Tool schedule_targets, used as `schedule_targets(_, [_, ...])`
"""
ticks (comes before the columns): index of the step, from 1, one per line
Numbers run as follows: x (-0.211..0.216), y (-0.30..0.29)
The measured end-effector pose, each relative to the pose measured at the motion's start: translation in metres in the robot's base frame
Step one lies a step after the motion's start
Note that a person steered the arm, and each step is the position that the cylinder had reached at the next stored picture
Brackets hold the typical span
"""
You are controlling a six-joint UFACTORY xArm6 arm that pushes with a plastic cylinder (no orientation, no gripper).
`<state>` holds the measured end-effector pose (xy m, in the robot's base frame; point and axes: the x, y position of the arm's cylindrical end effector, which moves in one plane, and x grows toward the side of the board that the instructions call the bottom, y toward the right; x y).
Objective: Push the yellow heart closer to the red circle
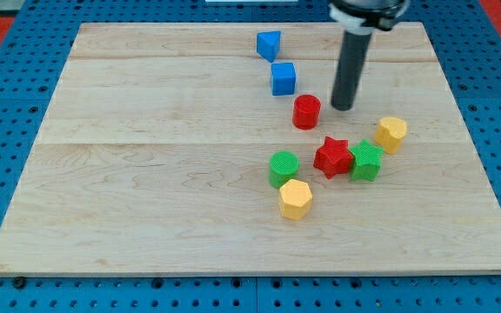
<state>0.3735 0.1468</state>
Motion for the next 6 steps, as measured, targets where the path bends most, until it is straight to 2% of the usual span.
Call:
schedule_targets(1, [0.015, 0.065])
schedule_targets(2, [0.059, 0.109])
schedule_targets(3, [0.087, 0.104])
schedule_targets(4, [0.065, 0.059])
schedule_targets(5, [0.012, 0.003])
schedule_targets(6, [0.0, -0.03])
